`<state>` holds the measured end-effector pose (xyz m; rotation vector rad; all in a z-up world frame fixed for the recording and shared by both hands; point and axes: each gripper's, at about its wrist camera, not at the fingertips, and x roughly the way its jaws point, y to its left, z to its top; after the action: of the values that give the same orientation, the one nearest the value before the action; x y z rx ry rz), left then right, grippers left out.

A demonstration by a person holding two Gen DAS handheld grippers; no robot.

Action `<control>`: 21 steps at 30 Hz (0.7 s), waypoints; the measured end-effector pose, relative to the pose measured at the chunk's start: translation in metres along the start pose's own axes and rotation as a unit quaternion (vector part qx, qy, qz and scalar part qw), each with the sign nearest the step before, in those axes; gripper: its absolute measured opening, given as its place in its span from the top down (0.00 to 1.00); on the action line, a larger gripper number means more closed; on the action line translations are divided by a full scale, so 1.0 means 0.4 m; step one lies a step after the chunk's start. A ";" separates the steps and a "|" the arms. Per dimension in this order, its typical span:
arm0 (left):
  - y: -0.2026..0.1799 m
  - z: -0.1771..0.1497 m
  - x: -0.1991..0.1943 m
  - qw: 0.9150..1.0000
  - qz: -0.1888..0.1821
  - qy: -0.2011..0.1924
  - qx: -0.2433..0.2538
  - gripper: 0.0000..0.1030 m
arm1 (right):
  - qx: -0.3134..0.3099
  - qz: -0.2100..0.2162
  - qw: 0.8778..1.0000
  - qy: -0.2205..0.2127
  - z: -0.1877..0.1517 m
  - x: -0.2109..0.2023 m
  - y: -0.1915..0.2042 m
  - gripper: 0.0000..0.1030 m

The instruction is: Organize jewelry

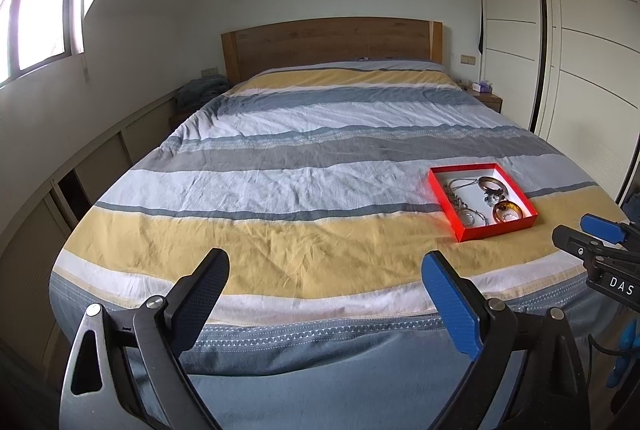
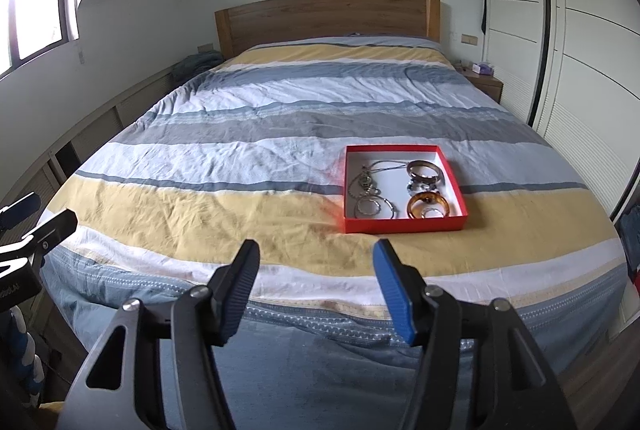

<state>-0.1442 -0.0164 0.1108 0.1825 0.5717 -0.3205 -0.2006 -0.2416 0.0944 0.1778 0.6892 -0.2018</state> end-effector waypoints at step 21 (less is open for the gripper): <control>0.000 -0.017 0.027 1.000 -0.004 0.019 -0.003 0.06 | 0.005 -0.033 0.999 -0.004 -0.013 0.016 -0.014 0.24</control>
<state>-0.1390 -0.0175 0.0994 0.1815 0.6104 -0.3232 -0.2005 -0.2465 0.0858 0.1636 0.6863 -0.2687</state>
